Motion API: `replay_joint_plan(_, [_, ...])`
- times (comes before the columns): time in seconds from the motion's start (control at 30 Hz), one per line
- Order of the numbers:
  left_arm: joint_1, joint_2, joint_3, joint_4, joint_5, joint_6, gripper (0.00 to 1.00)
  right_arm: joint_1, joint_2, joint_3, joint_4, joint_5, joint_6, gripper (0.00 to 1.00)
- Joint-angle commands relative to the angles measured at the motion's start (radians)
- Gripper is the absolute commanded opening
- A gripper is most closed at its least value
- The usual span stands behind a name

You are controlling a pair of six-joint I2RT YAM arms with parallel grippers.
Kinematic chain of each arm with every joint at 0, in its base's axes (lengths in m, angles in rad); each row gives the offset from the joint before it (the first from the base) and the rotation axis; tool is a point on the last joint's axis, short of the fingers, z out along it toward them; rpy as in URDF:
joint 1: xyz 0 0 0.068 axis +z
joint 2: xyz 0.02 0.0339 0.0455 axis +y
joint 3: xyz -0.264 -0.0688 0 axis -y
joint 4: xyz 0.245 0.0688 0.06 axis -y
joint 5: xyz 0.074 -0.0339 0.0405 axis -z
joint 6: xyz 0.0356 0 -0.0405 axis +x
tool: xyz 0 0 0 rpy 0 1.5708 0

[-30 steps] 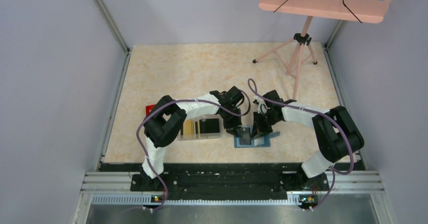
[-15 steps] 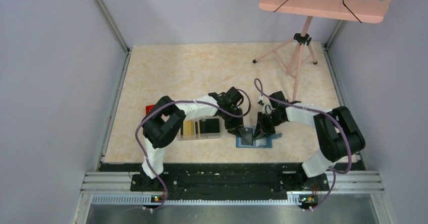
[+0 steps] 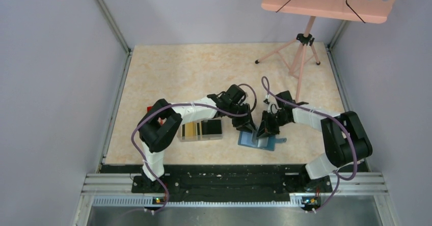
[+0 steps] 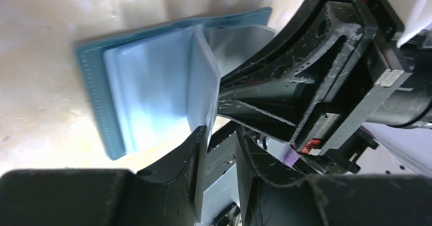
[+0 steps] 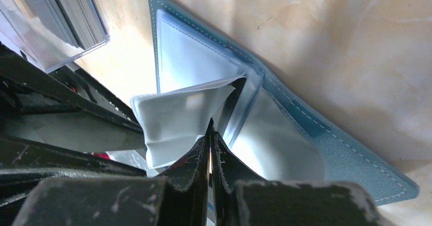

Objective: Put the credit cards into the card holder
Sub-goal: Turn over the card slot in the card holder.

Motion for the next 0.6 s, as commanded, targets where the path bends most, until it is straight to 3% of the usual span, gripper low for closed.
replay_joint_plan(0.0, [-0.014,-0.028,-0.020,0.149,0.089,-0.035,0.32,-0.004,-0.053,0.013,0.030,-0.040,0.008,0.06])
replay_joint_plan(0.2, [-0.013,0.011,-0.013,0.139,0.095,-0.037,0.32,-0.009,-0.091,0.034,-0.051,0.026,-0.017,0.21])
replay_joint_plan(0.43, [-0.015,0.060,0.030,0.113,0.112,-0.030,0.30,-0.011,-0.183,0.067,-0.166,0.121,-0.035,0.48])
replay_joint_plan(0.57, [-0.017,0.077,0.054,0.103,0.122,-0.021,0.32,-0.017,-0.215,0.080,-0.208,0.165,-0.035,0.54])
